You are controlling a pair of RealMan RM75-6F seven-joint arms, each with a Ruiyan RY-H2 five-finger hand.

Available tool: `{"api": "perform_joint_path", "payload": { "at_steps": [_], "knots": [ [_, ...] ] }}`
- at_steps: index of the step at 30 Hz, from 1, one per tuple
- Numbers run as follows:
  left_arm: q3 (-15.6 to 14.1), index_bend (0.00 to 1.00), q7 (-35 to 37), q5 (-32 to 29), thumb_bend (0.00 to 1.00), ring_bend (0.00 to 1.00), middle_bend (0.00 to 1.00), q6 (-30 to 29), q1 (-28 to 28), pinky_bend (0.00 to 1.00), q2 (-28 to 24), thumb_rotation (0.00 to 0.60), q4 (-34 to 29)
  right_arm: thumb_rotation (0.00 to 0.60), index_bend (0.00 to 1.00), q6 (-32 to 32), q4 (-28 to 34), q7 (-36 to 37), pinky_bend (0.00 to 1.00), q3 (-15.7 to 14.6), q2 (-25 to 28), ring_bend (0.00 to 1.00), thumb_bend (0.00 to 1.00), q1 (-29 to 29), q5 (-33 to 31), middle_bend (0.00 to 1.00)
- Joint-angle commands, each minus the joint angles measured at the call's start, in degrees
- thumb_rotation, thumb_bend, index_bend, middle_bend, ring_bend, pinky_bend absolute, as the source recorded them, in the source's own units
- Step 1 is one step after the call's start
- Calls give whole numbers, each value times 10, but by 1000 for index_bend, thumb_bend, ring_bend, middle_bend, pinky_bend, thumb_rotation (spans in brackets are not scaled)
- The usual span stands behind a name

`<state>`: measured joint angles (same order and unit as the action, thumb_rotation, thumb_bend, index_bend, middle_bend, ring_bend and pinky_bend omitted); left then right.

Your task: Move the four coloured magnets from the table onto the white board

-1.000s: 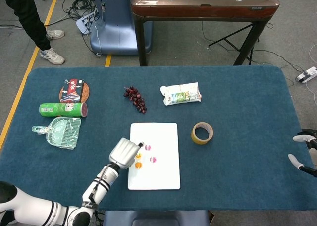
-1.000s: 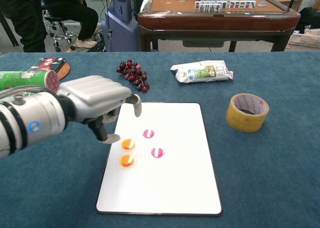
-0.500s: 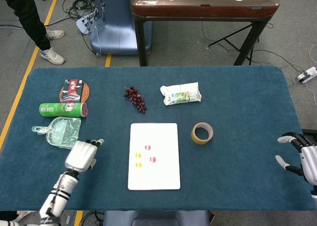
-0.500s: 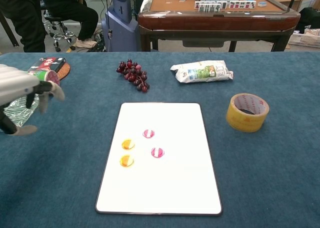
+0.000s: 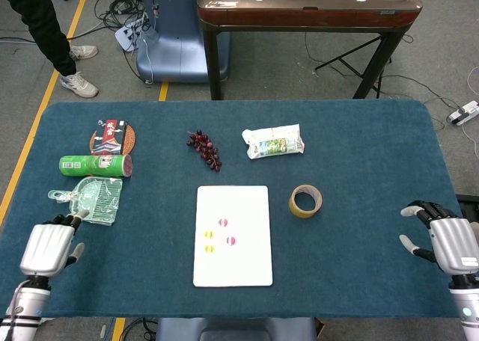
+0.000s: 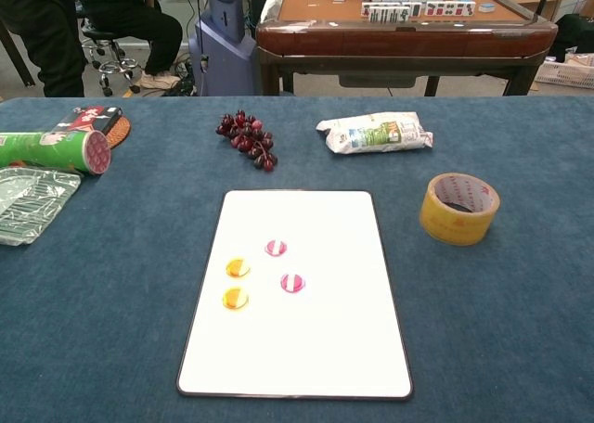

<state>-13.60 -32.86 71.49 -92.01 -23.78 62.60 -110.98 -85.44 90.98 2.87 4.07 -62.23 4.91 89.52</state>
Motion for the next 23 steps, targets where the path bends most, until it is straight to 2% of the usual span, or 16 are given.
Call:
{"api": "perform_joint_path", "payload": {
  "at_steps": [1, 5, 11, 15, 23],
  "knots": [
    [-13, 280, 25, 39, 319, 355, 383, -32, 43, 557, -18, 600, 0, 600, 388, 4, -2, -5, 443, -1, -4, 315, 163, 3, -1, 344],
    [-15, 288, 22, 65, 319, 355, 383, -63, 84, 557, -13, 600, 11, 600, 388, 10, -3, -13, 443, -1, -6, 314, 162, 5, -6, 344],
    [-1, 264, 20, 86, 319, 355, 383, -105, 140, 556, 14, 600, 53, 600, 400, 17, 1, -27, 443, -1, -8, 315, 162, 8, -13, 344],
    [15, 259, 36, 95, 319, 355, 383, -102, 153, 556, 20, 600, 77, 600, 401, 18, 0, -24, 443, -2, -6, 314, 162, 9, -15, 344],
    [39, 266, 42, 96, 319, 355, 383, -59, 162, 556, 37, 600, 110, 600, 401, 29, -4, -19, 443, 0, -8, 315, 163, 13, -28, 344]
  ]
}}
